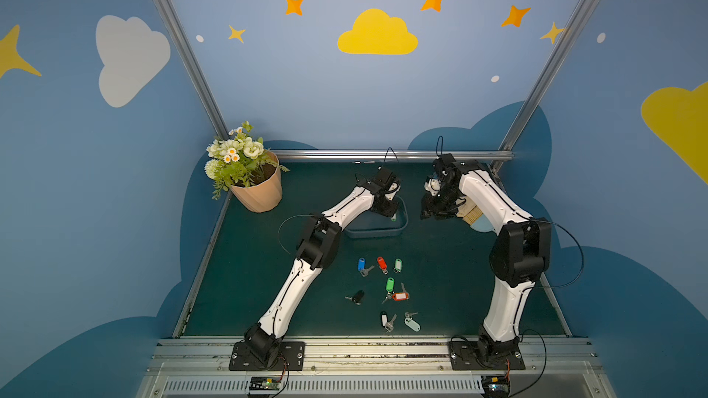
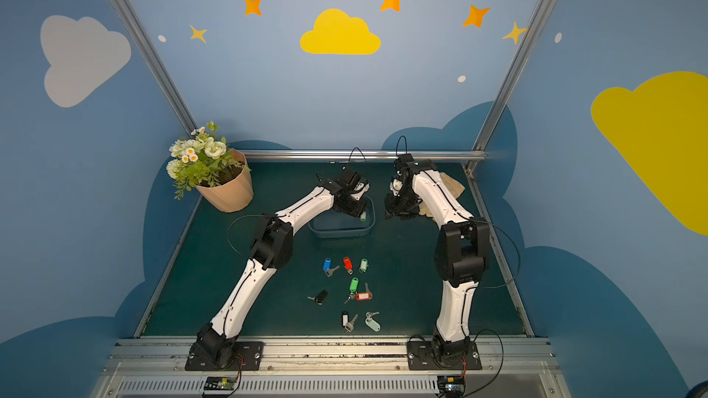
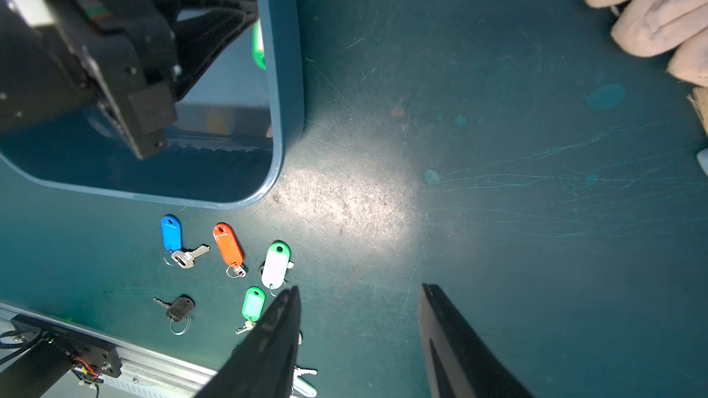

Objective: Take the keys out of the storage box
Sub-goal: Move the key to the storage box.

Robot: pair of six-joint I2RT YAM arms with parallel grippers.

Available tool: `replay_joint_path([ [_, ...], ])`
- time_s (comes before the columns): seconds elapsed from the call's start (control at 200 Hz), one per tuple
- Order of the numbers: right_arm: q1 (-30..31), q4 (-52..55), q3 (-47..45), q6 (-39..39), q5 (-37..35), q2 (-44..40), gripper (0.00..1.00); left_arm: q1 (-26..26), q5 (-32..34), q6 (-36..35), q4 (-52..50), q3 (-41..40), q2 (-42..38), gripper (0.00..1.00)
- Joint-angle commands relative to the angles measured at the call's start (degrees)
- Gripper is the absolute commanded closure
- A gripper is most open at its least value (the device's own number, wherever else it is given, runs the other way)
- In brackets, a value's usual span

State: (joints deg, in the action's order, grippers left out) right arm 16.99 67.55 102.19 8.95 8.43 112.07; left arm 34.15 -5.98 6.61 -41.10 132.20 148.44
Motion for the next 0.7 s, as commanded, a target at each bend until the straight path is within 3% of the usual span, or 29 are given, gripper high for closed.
replay_joint_path([
  [0.0,0.2,0.7,0.2,-0.2,0.0,0.7,0.45,-0.5,3.1,-1.9,-4.4,-7.1,-3.8,0.93],
  [0.21,0.2,0.3,0.6,-0.2,0.5,1.3,0.45,-1.5,4.7,-1.1,-3.3,-14.9,-10.6,0.91],
  [0.511,0.4,0.3,1.4,-0.2,1.2,1.7,0.45,-1.6,4.5,-1.4,-6.8,-3.9,-6.8,0.46],
  [0.691,0.4,0.1,0.5,-0.2,0.9,1.6,0.45,-1.5,2.6,-1.5,-8.0,-1.3,-4.9,0.41],
])
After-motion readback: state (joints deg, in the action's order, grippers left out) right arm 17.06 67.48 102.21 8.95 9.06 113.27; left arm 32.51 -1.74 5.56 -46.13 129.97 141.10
